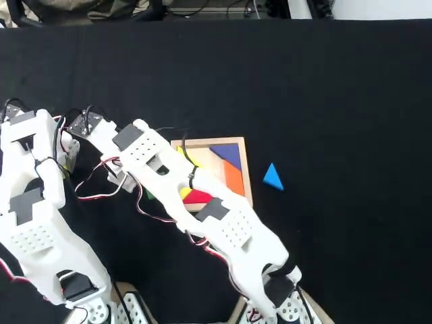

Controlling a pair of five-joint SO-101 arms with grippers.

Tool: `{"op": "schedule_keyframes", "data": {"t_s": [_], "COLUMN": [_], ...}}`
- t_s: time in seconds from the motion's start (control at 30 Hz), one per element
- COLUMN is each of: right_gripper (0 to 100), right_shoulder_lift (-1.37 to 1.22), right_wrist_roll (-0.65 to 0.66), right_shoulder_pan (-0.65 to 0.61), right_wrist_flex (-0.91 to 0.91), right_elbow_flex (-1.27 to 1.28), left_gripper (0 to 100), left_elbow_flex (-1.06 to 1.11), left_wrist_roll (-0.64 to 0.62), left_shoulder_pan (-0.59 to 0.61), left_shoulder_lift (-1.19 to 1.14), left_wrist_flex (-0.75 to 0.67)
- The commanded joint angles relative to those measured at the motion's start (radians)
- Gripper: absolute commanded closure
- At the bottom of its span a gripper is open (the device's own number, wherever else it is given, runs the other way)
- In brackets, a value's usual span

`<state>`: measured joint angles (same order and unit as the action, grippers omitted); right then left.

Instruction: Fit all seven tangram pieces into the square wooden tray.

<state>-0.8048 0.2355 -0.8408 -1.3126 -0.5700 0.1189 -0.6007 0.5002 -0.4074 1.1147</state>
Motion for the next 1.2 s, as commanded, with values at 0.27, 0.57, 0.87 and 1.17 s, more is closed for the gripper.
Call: {"op": "schedule_keyframes", "data": {"t_s": [0.27,0.57,0.87,1.17], "right_gripper": [78.6,78.6,78.9,84.6], "right_shoulder_lift": [0.012,0.01,-0.025,-0.045], "right_wrist_roll": [0.011,0.051,0.087,0.094], "right_shoulder_pan": [0.02,0.021,0.021,0.021], "right_wrist_flex": [-0.043,-0.058,-0.063,-0.057], "right_elbow_flex": [-0.058,-0.05,-0.056,-0.062], "left_gripper": [97,97,97,97], "left_elbow_flex": [-0.008,-0.008,-0.008,-0.008], "left_wrist_roll": [-0.002,-0.002,-0.002,-0.002], "left_shoulder_pan": [0.021,0.021,0.021,0.021], "left_shoulder_lift": [0.041,0.041,0.041,0.041], "left_wrist_flex": [-0.009,-0.008,-0.008,-0.008]}}
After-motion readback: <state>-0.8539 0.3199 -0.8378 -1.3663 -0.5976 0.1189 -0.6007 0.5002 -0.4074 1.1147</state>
